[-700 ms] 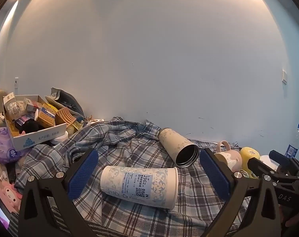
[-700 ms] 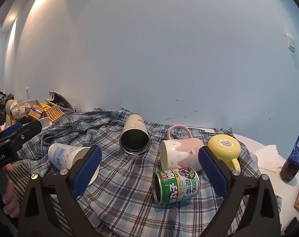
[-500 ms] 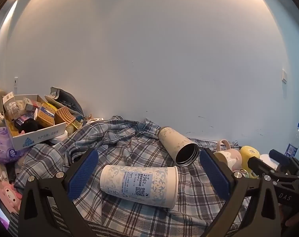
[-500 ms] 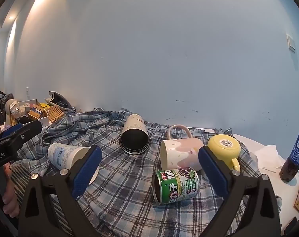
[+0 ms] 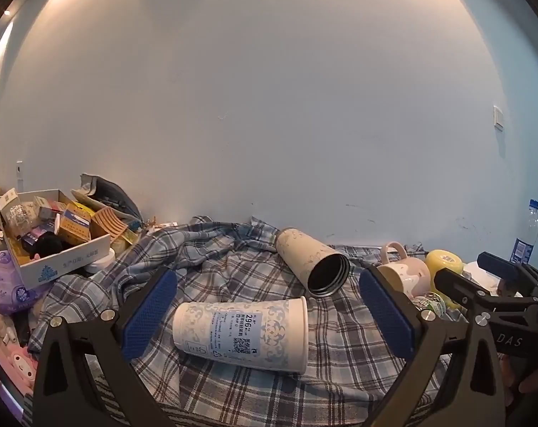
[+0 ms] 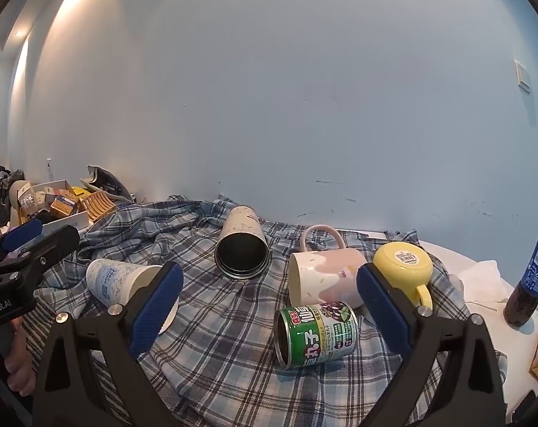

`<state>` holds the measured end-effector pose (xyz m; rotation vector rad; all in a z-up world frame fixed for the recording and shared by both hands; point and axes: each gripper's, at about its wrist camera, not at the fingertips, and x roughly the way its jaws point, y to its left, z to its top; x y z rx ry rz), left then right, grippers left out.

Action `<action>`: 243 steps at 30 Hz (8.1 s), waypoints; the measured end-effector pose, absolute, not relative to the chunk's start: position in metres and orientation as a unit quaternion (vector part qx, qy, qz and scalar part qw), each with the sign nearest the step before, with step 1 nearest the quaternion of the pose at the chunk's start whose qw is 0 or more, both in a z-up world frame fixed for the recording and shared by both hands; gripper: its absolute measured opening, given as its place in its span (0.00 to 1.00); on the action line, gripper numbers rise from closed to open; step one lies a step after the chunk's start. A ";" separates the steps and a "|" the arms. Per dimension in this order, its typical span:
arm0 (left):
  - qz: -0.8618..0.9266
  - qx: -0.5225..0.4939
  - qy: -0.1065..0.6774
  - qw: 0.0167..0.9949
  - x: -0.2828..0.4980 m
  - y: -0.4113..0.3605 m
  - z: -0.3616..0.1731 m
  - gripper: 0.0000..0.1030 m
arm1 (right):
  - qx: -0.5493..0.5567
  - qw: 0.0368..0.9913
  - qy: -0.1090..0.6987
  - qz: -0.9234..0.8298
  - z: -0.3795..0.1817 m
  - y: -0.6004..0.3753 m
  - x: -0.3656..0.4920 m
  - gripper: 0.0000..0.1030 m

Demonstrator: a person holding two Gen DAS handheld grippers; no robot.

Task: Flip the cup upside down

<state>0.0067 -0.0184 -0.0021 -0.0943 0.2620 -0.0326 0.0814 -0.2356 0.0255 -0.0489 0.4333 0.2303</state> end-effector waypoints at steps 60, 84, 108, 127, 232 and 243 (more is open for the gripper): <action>-0.028 -0.044 0.148 0.988 0.012 -0.018 -0.003 1.00 | -0.028 0.968 0.220 0.115 0.023 -0.236 0.081 0.95; -0.070 0.007 0.095 0.993 0.005 0.004 0.016 1.00 | -0.022 0.964 0.236 0.122 0.019 -0.236 0.086 0.95; 0.151 -0.074 0.104 0.980 0.010 0.061 0.006 1.00 | -0.107 0.930 0.302 0.179 0.029 -0.180 0.109 0.95; 0.079 -0.239 0.240 0.937 0.046 0.109 -0.033 1.00 | -0.164 0.819 0.402 0.375 -0.016 -0.059 0.175 0.85; -0.166 -0.085 0.449 0.874 0.123 -0.124 0.045 0.65 | -0.081 0.854 0.499 0.121 0.019 -0.293 0.161 0.29; -0.145 0.079 0.311 0.936 0.075 -0.122 0.038 0.65 | -0.062 0.858 0.496 0.119 0.021 -0.297 0.148 0.29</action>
